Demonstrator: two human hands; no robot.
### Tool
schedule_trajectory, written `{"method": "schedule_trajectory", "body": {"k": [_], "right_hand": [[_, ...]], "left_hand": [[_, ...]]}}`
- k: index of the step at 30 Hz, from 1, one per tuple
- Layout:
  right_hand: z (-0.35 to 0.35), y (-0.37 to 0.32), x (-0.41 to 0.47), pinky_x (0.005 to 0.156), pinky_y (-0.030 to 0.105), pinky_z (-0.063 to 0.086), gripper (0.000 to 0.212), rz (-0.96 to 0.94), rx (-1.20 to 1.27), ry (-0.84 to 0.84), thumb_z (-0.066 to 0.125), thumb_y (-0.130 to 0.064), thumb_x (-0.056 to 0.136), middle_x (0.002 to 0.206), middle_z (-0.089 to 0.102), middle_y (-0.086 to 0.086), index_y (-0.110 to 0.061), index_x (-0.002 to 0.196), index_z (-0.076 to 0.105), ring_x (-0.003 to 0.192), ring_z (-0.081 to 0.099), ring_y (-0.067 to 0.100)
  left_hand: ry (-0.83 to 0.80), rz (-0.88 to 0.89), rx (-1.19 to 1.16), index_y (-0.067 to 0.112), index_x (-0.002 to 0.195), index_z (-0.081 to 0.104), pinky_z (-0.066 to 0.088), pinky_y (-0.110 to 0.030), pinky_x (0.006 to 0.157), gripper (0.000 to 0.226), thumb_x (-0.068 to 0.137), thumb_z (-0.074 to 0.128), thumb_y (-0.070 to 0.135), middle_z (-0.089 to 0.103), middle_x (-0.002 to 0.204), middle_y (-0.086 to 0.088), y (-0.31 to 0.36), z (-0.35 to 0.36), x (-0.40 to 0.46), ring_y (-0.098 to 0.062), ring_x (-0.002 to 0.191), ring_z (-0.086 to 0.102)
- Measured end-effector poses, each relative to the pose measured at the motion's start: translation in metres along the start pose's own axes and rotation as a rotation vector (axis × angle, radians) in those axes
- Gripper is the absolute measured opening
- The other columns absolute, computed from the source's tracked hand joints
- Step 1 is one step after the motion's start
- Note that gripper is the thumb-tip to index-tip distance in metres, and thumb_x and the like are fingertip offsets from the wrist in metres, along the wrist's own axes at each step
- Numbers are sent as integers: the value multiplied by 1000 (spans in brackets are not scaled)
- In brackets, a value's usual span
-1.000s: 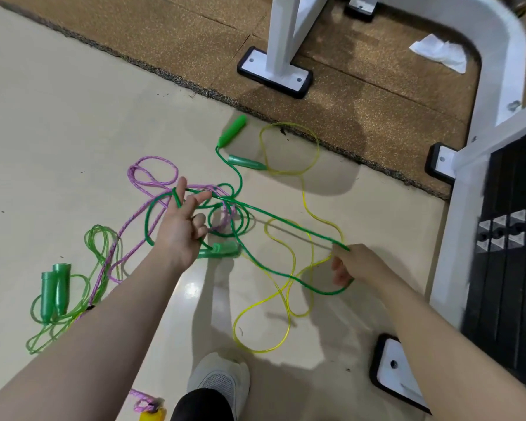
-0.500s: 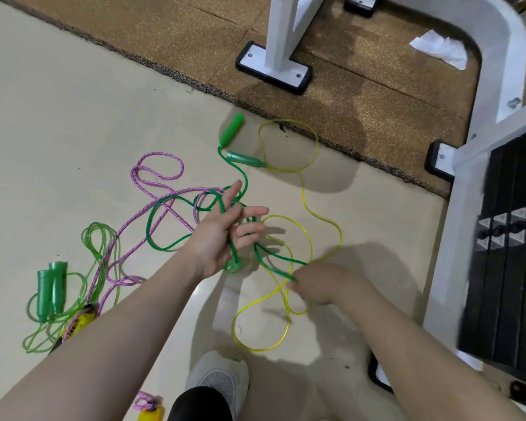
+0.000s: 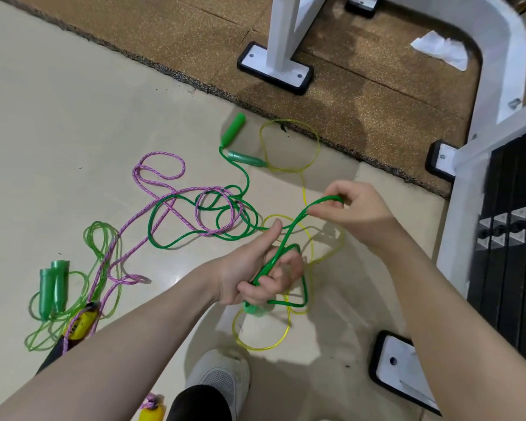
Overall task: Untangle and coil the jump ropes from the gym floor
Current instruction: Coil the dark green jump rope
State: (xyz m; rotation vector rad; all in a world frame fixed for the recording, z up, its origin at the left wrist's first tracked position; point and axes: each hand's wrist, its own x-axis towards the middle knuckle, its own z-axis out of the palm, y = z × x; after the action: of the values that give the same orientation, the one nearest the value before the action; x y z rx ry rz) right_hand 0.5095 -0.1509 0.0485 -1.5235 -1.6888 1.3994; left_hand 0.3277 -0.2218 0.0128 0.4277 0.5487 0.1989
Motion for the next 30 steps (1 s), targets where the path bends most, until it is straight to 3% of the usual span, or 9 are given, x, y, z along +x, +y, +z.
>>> {"method": "schedule_trajectory", "body": {"k": [2, 5, 10, 13, 16, 20, 23, 26, 30], "right_hand": [[8, 19, -2, 53, 28, 26, 33, 92, 131, 113, 75, -15, 75, 57, 36, 0, -19, 58, 47, 54, 32, 7], [28, 42, -10, 54, 30, 32, 17, 308, 318, -60, 64, -16, 77, 62, 46, 6, -18, 65, 52, 61, 41, 17], [32, 46, -23, 45, 20, 37, 9, 387, -477, -709, 61, -27, 86, 61, 59, -4, -21, 80, 58, 45, 45, 13], [28, 24, -28, 43, 18, 39, 29, 666, -446, -1097, 63, -24, 86, 73, 68, 5, -17, 113, 53, 36, 44, 12], [19, 5, -30, 46, 20, 42, 41, 553, -202, -1198, 66, -21, 80, 66, 68, 2, -22, 119, 55, 39, 47, 12], [3, -15, -27, 43, 12, 32, 19, 190, 170, -814, 57, -14, 75, 45, 46, -7, -20, 86, 71, 43, 43, 9], [1, -15, -12, 43, 16, 25, 18, 84, 439, -244, 57, -16, 80, 43, 32, -10, -16, 67, 70, 36, 26, 3], [10, -2, 2, 44, 17, 29, 21, 2, 379, 224, 61, -7, 87, 43, 43, -12, -20, 70, 65, 38, 33, 2], [33, 36, 3, 47, 22, 34, 22, 212, 267, 261, 61, -22, 88, 52, 51, -7, -10, 69, 58, 45, 42, 4]], "left_hand": [[-150, 63, -3, 29, 70, 57, 21, -6, 30, 55, 63, 48, 83, 30, 43, 11, 6, 5, -3, 4, 24, 22], [-140, 314, 2, 33, 116, 59, 27, -6, 30, 43, 77, 64, 49, 44, 52, 6, 14, 14, -6, 4, 27, 35], [452, 571, -253, 35, 138, 33, 45, -15, 36, 59, 85, 51, 19, 69, 108, -3, 16, 2, -3, -16, 54, 69], [723, 787, -617, 28, 145, 21, 59, -27, 58, 62, 94, 47, 4, 59, 122, -9, 12, -31, -3, -25, 82, 70], [1003, 834, -567, 29, 148, 10, 59, -31, 61, 67, 97, 46, 6, 49, 133, -5, 14, -58, -18, -19, 98, 61], [941, 620, -168, 33, 148, 9, 56, -28, 54, 62, 100, 43, 15, 61, 122, 0, 6, -50, -23, -20, 82, 71], [660, 303, 90, 24, 143, 29, 43, -21, 40, 46, 100, 30, 39, 72, 89, -4, 4, -21, -15, -18, 41, 60], [257, 96, 169, 23, 127, 52, 21, -11, 34, 71, 82, 24, 71, 63, 57, -5, 6, -6, -9, -4, 23, 28], [-156, 245, 138, 41, 124, 55, 27, -5, 34, 57, 73, 59, 66, 70, 73, -2, 15, 7, -13, 7, 26, 31]]}}
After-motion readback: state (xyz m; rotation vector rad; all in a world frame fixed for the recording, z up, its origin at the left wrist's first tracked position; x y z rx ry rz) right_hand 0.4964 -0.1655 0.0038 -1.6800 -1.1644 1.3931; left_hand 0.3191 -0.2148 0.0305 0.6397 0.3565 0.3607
